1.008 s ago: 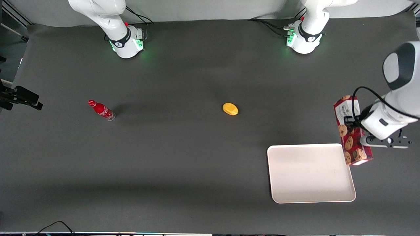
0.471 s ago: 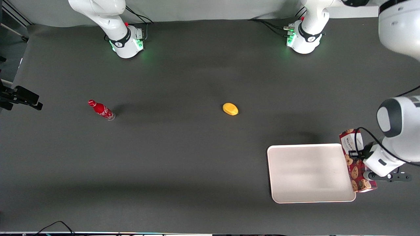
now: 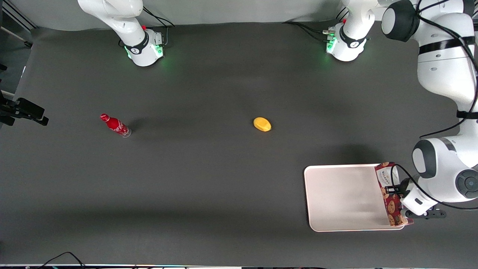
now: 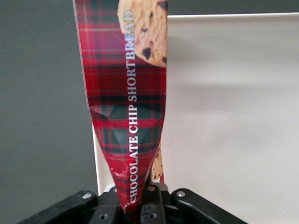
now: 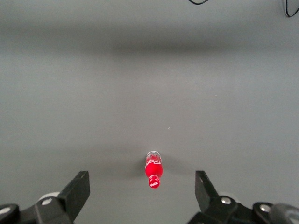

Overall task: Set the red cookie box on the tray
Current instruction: 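Lower the cookie box onto the white tray's edge with the left gripper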

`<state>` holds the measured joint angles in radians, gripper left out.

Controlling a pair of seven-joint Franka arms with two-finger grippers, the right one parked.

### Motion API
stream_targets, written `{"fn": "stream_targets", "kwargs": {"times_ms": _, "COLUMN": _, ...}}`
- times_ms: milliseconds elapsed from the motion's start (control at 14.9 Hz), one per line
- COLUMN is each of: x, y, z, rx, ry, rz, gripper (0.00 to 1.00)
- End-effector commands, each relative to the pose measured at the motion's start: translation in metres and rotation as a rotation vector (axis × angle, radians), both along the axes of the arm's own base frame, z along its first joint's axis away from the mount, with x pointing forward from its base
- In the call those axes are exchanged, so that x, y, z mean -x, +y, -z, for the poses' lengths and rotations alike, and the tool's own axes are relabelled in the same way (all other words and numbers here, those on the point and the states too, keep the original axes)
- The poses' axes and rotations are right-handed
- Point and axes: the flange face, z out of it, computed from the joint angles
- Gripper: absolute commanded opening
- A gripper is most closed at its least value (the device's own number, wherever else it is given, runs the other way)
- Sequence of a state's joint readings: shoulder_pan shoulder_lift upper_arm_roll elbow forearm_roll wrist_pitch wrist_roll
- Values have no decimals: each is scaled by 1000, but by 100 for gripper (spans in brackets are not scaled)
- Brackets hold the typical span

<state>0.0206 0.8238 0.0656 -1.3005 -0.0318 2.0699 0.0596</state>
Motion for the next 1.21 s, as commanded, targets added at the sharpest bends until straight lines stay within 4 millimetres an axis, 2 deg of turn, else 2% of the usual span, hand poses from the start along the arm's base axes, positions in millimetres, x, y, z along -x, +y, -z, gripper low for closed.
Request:
{"fn": "stream_targets", "kwargs": {"times_ms": 0, "x": -8, "y": 3, "z": 2, "rx": 3, "ry": -18, "rz": -5, "gripper": 0}}
{"fn": "stream_targets", "kwargs": {"times_ms": 269, "x": -6, "y": 9, "z": 6, "rx": -4, "ry": -12, "rz": -11, "gripper": 0}}
{"fn": "stream_targets", "kwargs": {"times_ms": 336, "x": -5, "y": 10, "z": 6, "rx": -4, "ry": -11, "rz": -6, "gripper": 45}}
{"fn": "stream_targets", "kwargs": {"times_ms": 403, "x": -5, "y": 10, "z": 7, "rx": -1, "ry": -11, "rz": -7, "gripper": 81}}
{"fn": "stream_targets", "kwargs": {"times_ms": 471, "x": -4, "y": 29, "z": 6, "rx": 2, "ry": -25, "rz": -32, "gripper": 100}}
{"fn": "stream_targets", "kwargs": {"times_ms": 538, "x": -4, "y": 43, "z": 3, "rx": 14, "ry": -43, "rz": -53, "gripper": 100}}
{"fn": "stream_targets", "kwargs": {"times_ms": 672, "x": -5, "y": 35, "z": -10, "rx": 33, "ry": -50, "rz": -57, "gripper": 100}}
{"fn": "stream_targets", "kwargs": {"times_ms": 807, "x": 1, "y": 31, "z": -48, "rx": 40, "ry": -60, "rz": -60, "gripper": 100}}
{"fn": "stream_targets", "kwargs": {"times_ms": 941, "x": 14, "y": 30, "z": -80, "rx": 125, "ry": -66, "rz": -105, "gripper": 100}}
{"fn": "stream_targets", "kwargs": {"times_ms": 1143, "x": 32, "y": 20, "z": -111, "rx": 187, "ry": -47, "rz": -134, "gripper": 100}}
